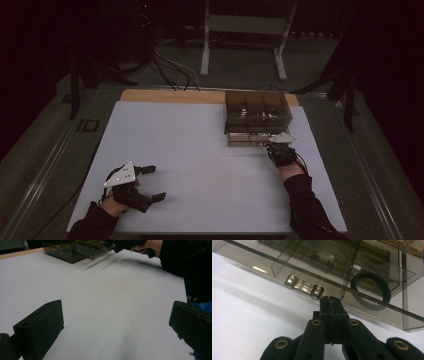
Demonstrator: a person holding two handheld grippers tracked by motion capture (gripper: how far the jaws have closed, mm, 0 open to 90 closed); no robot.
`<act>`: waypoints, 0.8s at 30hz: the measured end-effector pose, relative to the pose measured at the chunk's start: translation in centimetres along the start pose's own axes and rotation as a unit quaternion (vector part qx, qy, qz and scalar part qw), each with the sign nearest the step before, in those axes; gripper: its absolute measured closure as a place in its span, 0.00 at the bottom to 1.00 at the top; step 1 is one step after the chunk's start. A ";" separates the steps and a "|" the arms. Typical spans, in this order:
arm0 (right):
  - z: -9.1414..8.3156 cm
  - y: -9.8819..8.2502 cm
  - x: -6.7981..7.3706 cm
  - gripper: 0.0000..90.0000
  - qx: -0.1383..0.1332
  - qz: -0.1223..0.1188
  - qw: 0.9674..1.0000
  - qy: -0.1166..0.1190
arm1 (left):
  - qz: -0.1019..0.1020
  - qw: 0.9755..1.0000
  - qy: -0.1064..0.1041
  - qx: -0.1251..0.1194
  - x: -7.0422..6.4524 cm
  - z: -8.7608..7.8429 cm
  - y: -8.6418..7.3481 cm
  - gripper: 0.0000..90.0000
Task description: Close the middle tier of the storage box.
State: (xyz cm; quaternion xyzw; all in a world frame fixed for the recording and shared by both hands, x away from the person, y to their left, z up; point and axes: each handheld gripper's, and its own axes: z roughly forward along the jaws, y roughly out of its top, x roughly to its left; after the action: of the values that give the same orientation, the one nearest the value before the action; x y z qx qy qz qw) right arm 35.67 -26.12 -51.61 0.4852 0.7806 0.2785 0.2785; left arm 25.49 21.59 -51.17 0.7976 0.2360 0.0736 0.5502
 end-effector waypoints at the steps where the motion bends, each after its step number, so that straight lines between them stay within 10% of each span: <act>1: 0.0 0.0 0.0 1.00 0.000 0.001 1.000 0.000 | 0.000 1.000 0.000 0.001 0.0 0.0 0.0 0.01; 24: 0.5 0.9 -0.2 1.00 -0.001 0.008 1.000 -0.004 | -0.001 1.000 0.000 0.002 0.0 0.0 0.0 0.01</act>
State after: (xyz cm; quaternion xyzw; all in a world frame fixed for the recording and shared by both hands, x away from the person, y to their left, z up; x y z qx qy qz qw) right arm 36.60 -25.94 -51.28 0.4925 0.7753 0.2795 0.2797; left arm 25.50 21.61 -51.19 0.7983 0.2370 0.0721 0.5489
